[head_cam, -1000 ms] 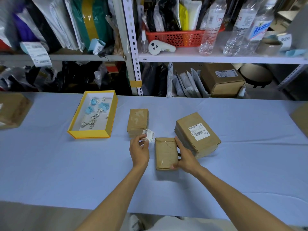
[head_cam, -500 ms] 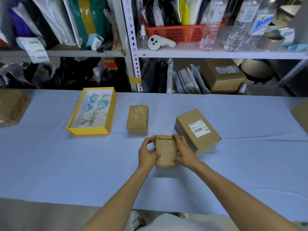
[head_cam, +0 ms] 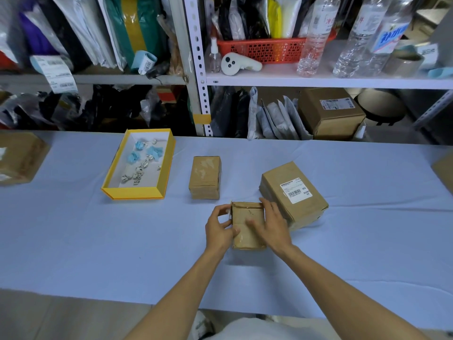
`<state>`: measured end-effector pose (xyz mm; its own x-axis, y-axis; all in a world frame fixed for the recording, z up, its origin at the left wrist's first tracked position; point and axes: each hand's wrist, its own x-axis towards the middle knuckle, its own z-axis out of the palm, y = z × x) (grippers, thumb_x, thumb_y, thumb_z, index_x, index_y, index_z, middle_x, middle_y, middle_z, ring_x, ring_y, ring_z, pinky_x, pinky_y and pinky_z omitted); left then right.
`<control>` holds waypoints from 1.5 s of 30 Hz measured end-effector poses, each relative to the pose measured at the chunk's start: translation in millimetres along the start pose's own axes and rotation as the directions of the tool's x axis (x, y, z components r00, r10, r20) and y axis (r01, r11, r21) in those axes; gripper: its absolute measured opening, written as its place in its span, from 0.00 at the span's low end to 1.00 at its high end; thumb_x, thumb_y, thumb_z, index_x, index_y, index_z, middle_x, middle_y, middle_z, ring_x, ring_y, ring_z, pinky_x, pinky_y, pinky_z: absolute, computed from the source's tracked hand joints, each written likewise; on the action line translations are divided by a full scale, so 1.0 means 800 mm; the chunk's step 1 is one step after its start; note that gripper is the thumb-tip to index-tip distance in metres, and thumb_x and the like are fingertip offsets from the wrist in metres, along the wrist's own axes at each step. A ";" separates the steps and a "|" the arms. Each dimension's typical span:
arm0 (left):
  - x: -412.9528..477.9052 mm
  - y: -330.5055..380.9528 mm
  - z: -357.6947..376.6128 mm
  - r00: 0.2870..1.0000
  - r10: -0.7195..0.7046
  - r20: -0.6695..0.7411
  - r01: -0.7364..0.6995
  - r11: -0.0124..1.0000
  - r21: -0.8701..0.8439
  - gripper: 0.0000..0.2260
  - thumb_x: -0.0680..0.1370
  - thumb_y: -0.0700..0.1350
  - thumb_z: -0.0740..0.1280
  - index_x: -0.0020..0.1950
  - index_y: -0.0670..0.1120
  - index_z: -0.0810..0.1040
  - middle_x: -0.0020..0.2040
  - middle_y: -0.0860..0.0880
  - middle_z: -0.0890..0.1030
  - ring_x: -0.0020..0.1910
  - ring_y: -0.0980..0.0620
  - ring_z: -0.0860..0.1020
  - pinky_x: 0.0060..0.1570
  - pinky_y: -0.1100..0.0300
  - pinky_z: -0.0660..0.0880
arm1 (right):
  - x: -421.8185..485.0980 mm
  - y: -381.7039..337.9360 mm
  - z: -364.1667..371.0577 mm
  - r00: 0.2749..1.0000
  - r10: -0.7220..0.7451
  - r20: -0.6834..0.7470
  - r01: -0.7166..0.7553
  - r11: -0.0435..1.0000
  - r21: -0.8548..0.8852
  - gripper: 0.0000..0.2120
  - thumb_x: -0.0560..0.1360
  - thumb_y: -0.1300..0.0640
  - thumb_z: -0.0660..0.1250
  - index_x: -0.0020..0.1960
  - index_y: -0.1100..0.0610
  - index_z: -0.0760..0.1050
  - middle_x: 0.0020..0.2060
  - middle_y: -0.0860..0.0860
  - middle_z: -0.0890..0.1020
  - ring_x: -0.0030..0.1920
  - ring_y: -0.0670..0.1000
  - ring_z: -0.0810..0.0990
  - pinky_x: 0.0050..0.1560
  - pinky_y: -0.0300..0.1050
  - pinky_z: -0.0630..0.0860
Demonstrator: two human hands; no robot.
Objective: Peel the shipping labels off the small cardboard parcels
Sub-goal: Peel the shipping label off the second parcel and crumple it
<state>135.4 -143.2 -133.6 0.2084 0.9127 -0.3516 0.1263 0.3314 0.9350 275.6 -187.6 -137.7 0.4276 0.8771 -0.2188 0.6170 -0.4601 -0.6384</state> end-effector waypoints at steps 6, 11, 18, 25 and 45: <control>-0.003 0.000 0.004 0.998 -0.057 -0.018 0.056 0.998 -0.020 0.30 0.65 0.22 0.69 0.58 0.50 0.74 0.57 0.48 0.75 0.44 0.56 0.81 0.39 0.62 0.81 | 0.008 -0.019 -0.009 0.995 0.096 -0.030 -0.100 0.987 -0.125 0.36 0.59 0.37 0.77 0.58 0.54 0.68 0.57 0.52 0.70 0.53 0.60 0.78 0.51 0.51 0.74; -0.002 -0.002 0.008 0.996 -0.084 -0.017 0.083 0.996 -0.020 0.30 0.66 0.21 0.67 0.59 0.51 0.74 0.58 0.48 0.74 0.48 0.49 0.81 0.39 0.58 0.80 | 0.020 -0.009 -0.010 0.993 0.052 -0.105 -0.055 0.998 -0.025 0.15 0.72 0.49 0.72 0.51 0.58 0.74 0.51 0.54 0.74 0.50 0.58 0.78 0.49 0.51 0.75; 0.001 -0.004 0.003 0.995 -0.093 -0.028 0.093 0.996 -0.015 0.30 0.66 0.23 0.69 0.59 0.50 0.74 0.59 0.47 0.75 0.44 0.52 0.82 0.40 0.57 0.81 | 0.013 -0.004 -0.020 0.984 -0.007 0.176 0.034 0.988 -0.152 0.43 0.61 0.44 0.79 0.69 0.55 0.63 0.62 0.53 0.65 0.58 0.57 0.75 0.59 0.52 0.74; 0.000 -0.001 0.003 0.996 -0.094 0.006 0.094 0.996 -0.002 0.31 0.67 0.23 0.70 0.63 0.50 0.73 0.58 0.47 0.74 0.48 0.47 0.81 0.37 0.64 0.79 | 0.024 0.005 -0.017 0.997 -0.079 0.026 0.082 0.986 -0.146 0.18 0.74 0.58 0.70 0.62 0.61 0.73 0.58 0.56 0.72 0.58 0.57 0.76 0.57 0.48 0.72; 0.017 0.015 -0.016 0.985 0.035 -0.169 0.005 0.973 0.232 0.18 0.70 0.39 0.74 0.57 0.54 0.76 0.51 0.52 0.79 0.41 0.54 0.80 0.39 0.63 0.74 | 0.039 0.003 -0.020 0.995 -0.100 0.011 0.100 0.963 -0.251 0.09 0.72 0.66 0.59 0.35 0.61 0.72 0.40 0.56 0.75 0.40 0.56 0.75 0.39 0.50 0.73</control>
<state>127.6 -123.5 -126.9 0.0455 0.9510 -0.3058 0.3488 0.2717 0.8970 301.0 -163.6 -134.8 0.3562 0.9202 -0.1625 0.8025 -0.3903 -0.4513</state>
